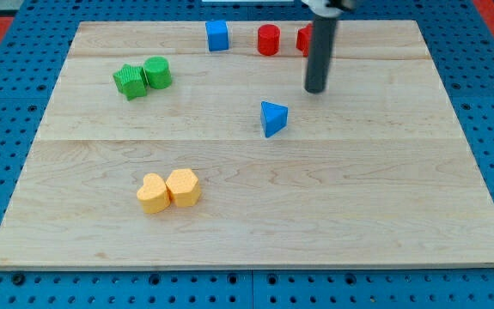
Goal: Place the blue triangle to the bottom right blue cube
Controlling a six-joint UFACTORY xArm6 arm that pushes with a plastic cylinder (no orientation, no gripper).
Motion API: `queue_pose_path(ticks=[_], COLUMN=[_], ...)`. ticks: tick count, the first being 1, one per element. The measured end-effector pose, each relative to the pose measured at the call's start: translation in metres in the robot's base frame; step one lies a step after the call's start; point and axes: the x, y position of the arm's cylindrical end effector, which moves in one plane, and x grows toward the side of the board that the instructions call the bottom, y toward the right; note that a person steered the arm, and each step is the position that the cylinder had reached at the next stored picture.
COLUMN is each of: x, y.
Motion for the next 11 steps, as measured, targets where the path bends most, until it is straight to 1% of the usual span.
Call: queue_pose_path(ticks=[1,2,3,4,5,6,7,8,9,10,11], x=[0.053,0.053,0.033,0.005,-0.008,-0.014,-0.038,-0.047,-0.063,-0.076,-0.078], y=[-0.009,-0.081,-0.139,-0.156,-0.131,-0.090,-0.090,-0.065,-0.056,-0.065,-0.094])
